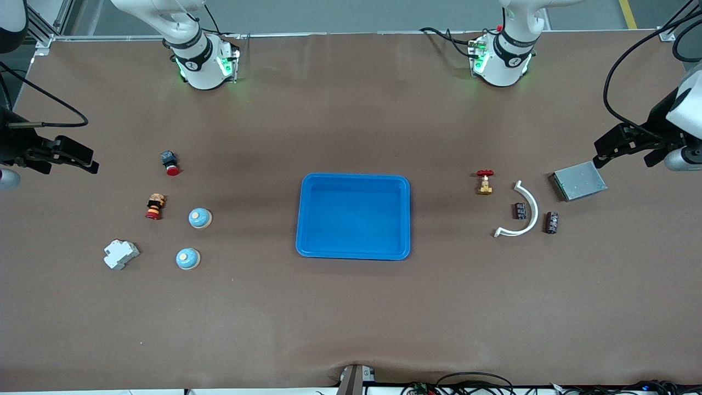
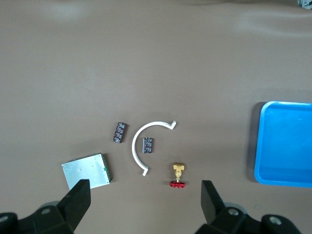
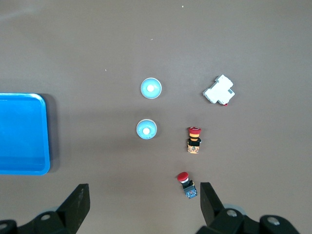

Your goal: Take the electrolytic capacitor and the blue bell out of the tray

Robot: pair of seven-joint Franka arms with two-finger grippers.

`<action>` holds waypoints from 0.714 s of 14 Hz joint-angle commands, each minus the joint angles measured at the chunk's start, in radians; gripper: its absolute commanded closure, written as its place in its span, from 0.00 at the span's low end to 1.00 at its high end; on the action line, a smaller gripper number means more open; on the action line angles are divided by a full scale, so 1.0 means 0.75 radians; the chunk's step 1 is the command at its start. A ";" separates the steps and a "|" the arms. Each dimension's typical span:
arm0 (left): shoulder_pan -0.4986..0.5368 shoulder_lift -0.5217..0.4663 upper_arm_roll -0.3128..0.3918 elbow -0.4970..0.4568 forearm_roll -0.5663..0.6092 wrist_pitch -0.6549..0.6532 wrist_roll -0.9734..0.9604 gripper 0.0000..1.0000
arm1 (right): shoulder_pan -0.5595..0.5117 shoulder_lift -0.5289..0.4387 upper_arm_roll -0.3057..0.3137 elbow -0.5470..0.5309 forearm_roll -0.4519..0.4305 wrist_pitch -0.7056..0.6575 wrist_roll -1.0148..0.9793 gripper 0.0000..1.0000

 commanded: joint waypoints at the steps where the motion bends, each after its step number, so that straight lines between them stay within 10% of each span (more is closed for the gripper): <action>1: -0.001 0.006 -0.006 0.034 -0.018 -0.039 0.014 0.00 | -0.005 -0.041 0.001 -0.042 -0.003 0.017 -0.009 0.00; 10: -0.013 0.004 -0.020 0.038 -0.024 -0.035 0.012 0.00 | -0.005 -0.043 0.001 -0.039 -0.005 0.027 -0.011 0.00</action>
